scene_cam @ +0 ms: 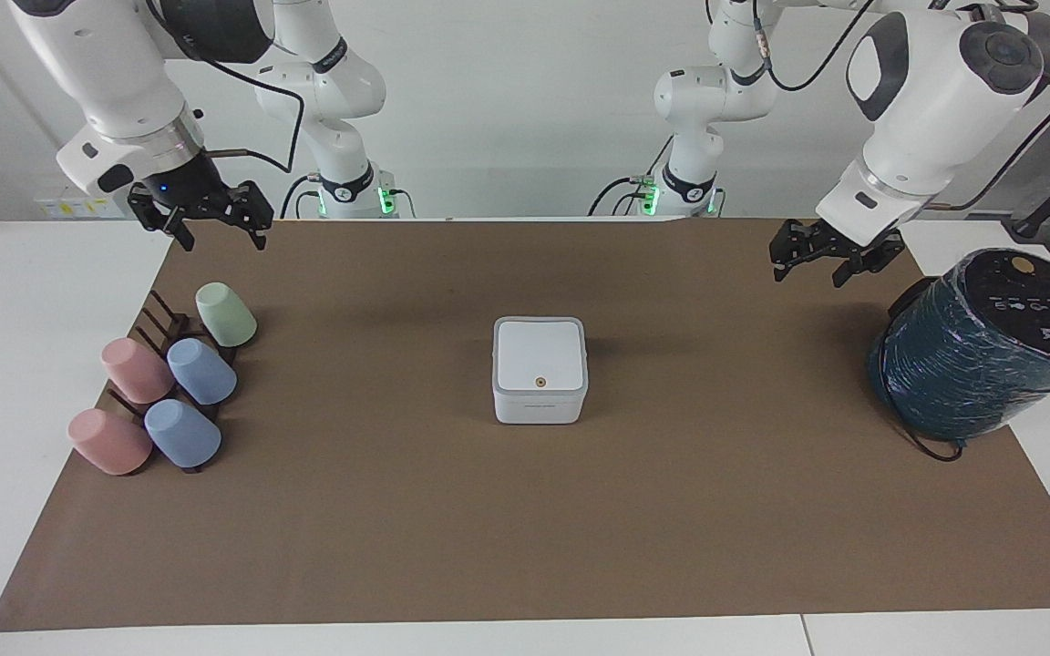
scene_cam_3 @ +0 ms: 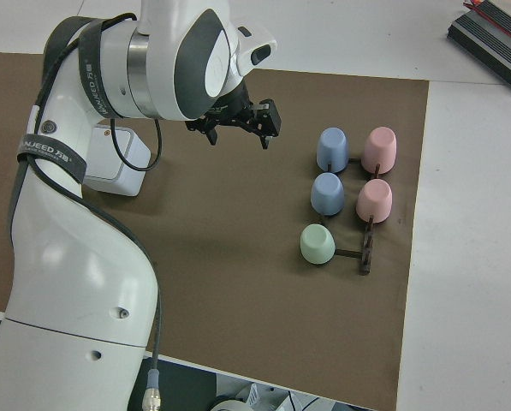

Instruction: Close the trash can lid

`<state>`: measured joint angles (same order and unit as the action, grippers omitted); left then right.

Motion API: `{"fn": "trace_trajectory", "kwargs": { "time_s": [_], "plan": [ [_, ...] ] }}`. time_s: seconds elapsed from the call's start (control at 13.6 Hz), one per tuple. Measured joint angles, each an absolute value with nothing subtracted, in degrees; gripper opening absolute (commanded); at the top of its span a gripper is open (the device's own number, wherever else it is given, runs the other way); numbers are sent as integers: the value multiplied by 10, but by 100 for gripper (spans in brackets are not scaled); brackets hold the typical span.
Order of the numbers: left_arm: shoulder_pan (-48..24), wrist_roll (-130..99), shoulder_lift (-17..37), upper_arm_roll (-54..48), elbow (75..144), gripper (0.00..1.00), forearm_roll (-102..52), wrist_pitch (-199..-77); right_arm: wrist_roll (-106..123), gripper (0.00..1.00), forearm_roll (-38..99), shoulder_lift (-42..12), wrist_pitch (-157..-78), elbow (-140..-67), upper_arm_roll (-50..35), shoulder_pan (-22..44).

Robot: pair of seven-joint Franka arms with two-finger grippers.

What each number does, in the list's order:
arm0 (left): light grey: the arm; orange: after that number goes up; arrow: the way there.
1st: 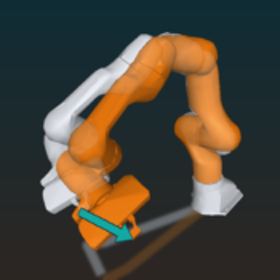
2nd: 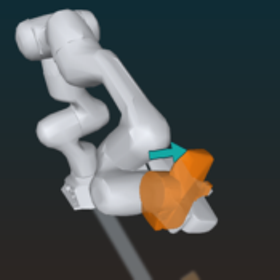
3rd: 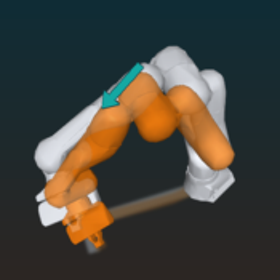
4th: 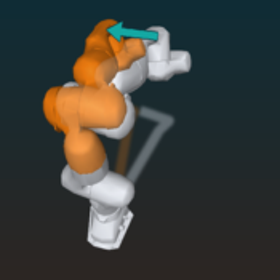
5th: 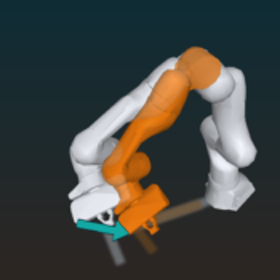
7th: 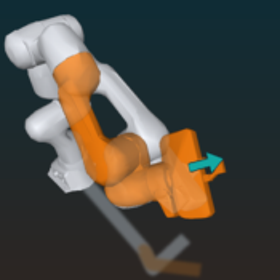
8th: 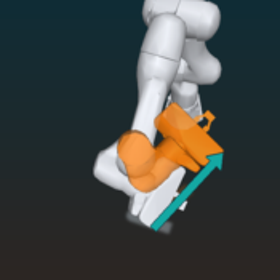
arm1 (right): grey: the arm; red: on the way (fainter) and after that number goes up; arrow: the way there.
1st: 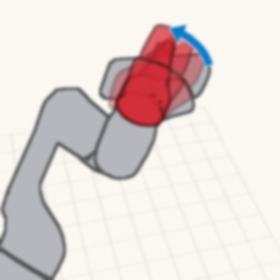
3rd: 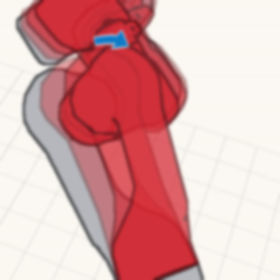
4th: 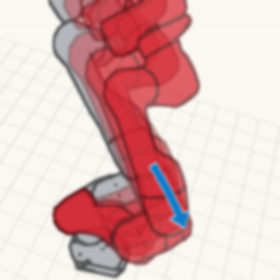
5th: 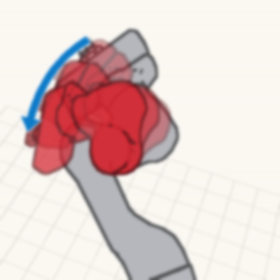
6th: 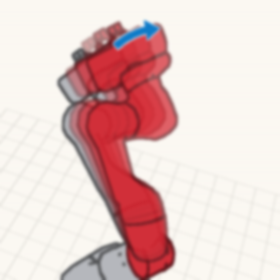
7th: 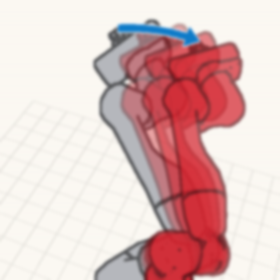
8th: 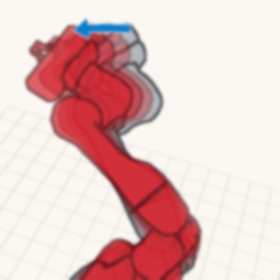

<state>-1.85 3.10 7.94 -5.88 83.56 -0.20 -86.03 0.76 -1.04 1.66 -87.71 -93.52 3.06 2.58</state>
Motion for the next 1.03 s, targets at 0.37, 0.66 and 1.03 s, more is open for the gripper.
{"fn": "trace_trajectory", "kwargs": {
  "time_s": [0.37, 0.66, 1.03],
  "plan": [
    [-15, 31, 73, -55, 836, 100, 0, -871, 8, 100, -10, 17, -877, -935, 31, 26],
    [-13, 31, 68, -57, 836, 100, 0, -872, 8, 100, -10, 17, -877, -935, 31, 26],
    [-13, 31, 65, -60, 836, 100, 0, -877, 8, 100, -10, 17, -877, -935, 31, 26]
  ]
}}
